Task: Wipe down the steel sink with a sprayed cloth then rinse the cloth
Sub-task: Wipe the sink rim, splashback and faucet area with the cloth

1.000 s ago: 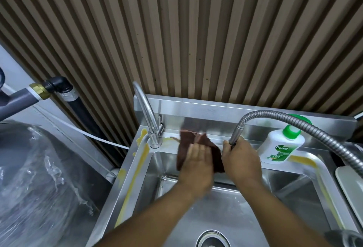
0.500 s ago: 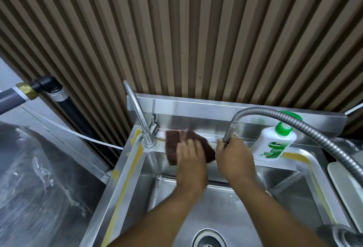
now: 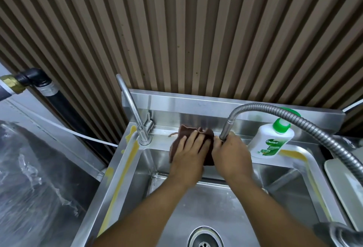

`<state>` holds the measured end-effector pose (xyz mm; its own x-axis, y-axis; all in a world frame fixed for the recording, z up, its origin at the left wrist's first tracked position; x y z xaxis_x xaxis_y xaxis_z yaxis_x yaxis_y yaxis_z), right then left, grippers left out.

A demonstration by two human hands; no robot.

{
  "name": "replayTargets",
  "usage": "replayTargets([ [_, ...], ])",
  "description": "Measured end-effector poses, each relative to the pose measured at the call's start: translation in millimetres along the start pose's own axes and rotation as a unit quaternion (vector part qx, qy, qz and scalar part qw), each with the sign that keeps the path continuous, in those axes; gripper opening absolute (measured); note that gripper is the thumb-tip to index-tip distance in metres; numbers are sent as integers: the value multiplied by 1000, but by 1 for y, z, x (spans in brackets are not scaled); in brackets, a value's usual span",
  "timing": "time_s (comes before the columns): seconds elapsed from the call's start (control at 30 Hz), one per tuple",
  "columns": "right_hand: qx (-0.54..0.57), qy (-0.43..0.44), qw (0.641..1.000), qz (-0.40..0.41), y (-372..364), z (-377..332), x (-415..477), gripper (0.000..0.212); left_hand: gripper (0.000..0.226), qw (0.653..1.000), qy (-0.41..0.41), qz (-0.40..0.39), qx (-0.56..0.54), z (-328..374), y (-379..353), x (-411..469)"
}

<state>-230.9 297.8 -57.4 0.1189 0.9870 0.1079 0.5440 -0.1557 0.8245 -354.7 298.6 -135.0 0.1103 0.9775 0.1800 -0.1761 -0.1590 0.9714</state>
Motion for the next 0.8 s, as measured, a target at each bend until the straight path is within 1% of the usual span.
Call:
replayTargets([
  [0.03, -1, 0, 1000, 0, 0, -1, 0, 28, 101, 1000, 11, -6, 20, -8, 2, 2],
  [0.1, 0, -3, 1000, -1, 0, -1, -1, 28, 107, 995, 84, -22, 51, -16, 3, -3],
  [0.13, 0, -5, 1000, -2, 0, -1, -1, 28, 108, 992, 115, -34, 48, -12, 4, -6],
  [0.17, 1, -8, 1000, -2, 0, -1, -1, 28, 108, 992, 118, -37, 32, -2, 2, -9],
  [0.23, 7, -14, 1000, -3, 1, -1, -1, 26, 105, 998, 52, -23, -5, 16, -3, -6],
  [0.3, 13, -16, 1000, -4, 0, -1, -1, 23, 104, 999, -22, 1, -24, 14, 0, 7],
  [0.37, 9, -15, 1000, -3, 1, -1, -1, 24, 109, 999, -42, -7, -5, 3, 6, 10],
  [0.4, 3, -13, 1000, -3, 0, -1, -1, 26, 112, 999, -29, -18, 13, -4, 6, 7],
  [0.43, -3, -10, 1000, -2, 0, -1, -1, 27, 113, 999, 1, -25, 32, -13, 8, 3],
  [0.53, -1, -6, 1000, -5, 0, -1, -1, 30, 109, 986, 153, -17, 65, -42, 14, -7],
  [0.6, 1, -5, 1000, -4, 0, -1, -2, 30, 108, 972, 221, -16, 76, -52, 22, -8],
  [0.73, 3, -1, 1000, 5, -1, -1, -2, 30, 107, 958, 269, -37, 94, -32, 20, 5],
  [0.8, 3, -5, 1000, 7, -1, -1, -1, 30, 97, 956, 281, -39, 80, -11, 15, 10],
])
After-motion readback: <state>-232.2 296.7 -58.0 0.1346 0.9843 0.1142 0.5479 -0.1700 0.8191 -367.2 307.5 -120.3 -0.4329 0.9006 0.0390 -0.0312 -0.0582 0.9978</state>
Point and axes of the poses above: each hand's wrist, its own x-axis towards the middle knuckle, its own y-axis out of the back of the hand, z = x × y, the point moved 2 cm from there along x, towards the middle knuckle, and after that the axes turned 12 degrees about y, right-handed, at the moved point
